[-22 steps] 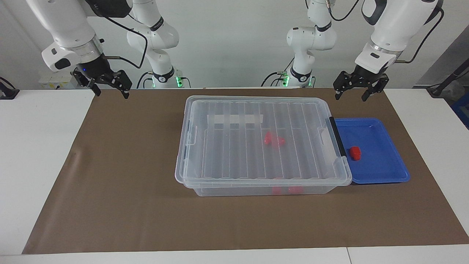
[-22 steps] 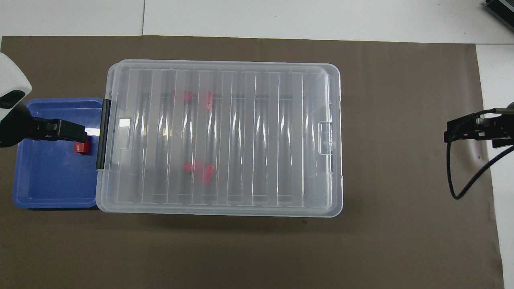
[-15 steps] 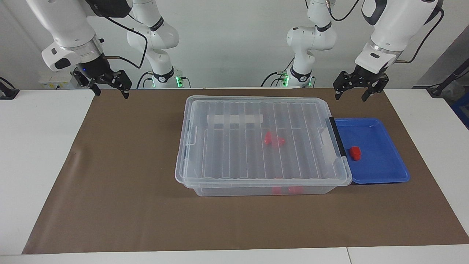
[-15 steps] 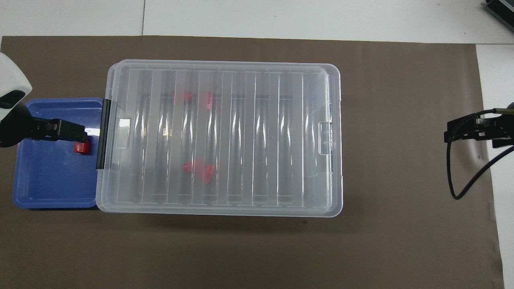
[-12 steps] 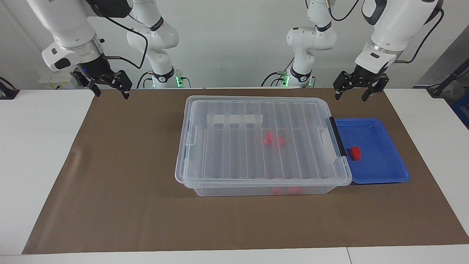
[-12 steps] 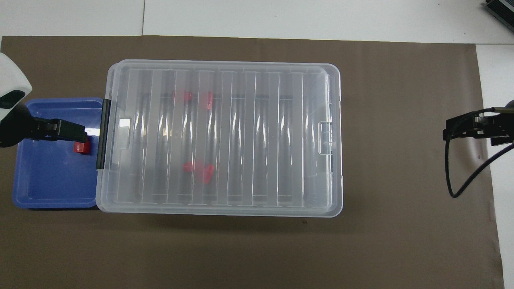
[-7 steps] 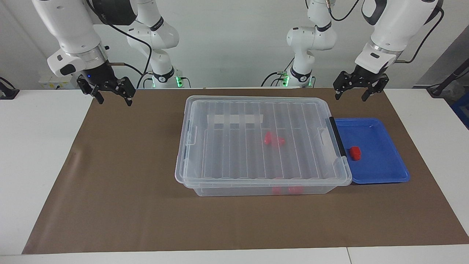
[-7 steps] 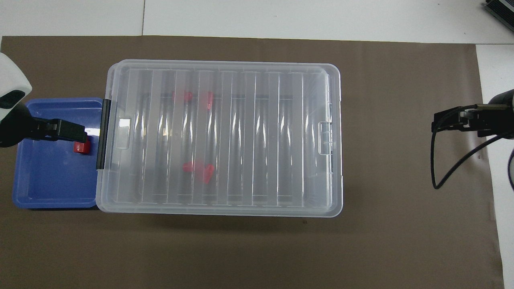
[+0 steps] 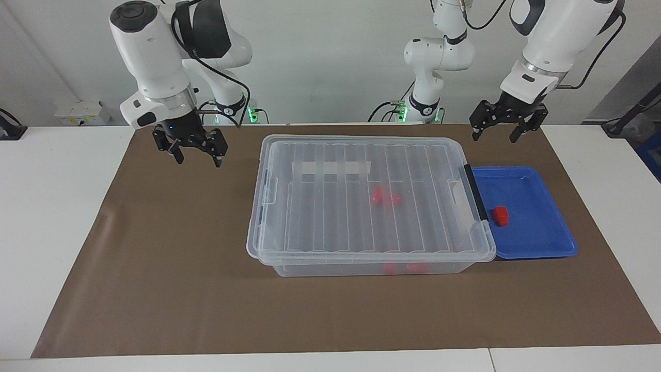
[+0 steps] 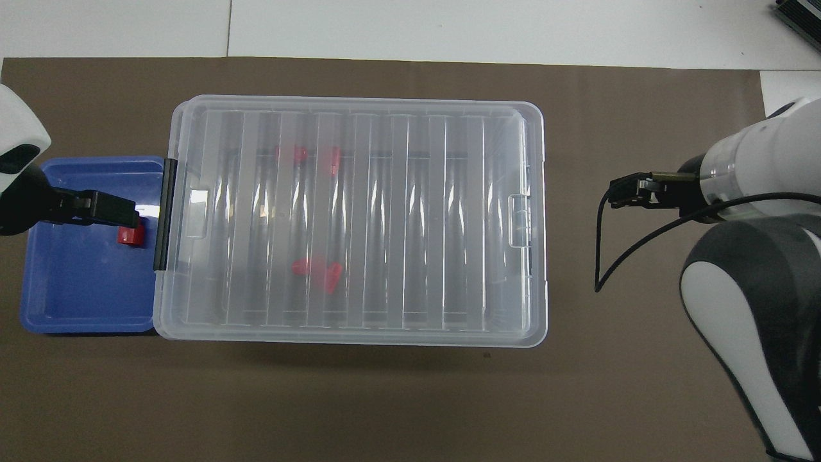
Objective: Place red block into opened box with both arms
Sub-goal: 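Reach the right gripper to the edge of the clear lid, then slide the clear lid away from the blue box with the right gripper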
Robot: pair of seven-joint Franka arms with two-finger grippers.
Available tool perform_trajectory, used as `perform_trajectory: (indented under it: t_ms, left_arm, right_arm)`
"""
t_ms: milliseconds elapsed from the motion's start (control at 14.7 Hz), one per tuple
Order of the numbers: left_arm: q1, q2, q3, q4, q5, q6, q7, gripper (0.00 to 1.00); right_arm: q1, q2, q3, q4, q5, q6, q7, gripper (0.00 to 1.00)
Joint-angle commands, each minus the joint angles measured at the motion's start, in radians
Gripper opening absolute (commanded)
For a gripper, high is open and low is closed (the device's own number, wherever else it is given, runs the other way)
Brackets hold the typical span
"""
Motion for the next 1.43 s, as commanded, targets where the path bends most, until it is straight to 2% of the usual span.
perform_trajectory:
  t_ms: [0,273,614,886,1364]
  left_arm:
    - [0.001,-0.006,-0.002,0.004,0.02,-0.018,-0.011,1.0]
    - [0.003,-0.006,-0.002,0.006,0.02,-0.018,-0.011,1.0]
    - [0.001,-0.006,-0.002,0.004,0.02,-0.018,-0.011,1.0]
    - [0.001,-0.006,-0.002,0.006,0.02,-0.018,-0.011,1.0]
    - [0.003,-0.006,-0.002,0.006,0.02,-0.018,-0.011,1.0]
  right_arm:
    - [0.029,0.032,0.004,-0.022,0.001,0.08,0.019,1.0]
    - [0.071,0.082,0.005,-0.033,0.001,0.169,0.067,0.99]
    - [0.112,0.123,0.005,-0.04,0.003,0.193,0.068,0.99]
    - [0.123,0.115,0.005,-0.089,0.005,0.218,0.057,0.97]
    - [0.106,0.106,0.005,-0.117,0.006,0.212,0.025,0.97]
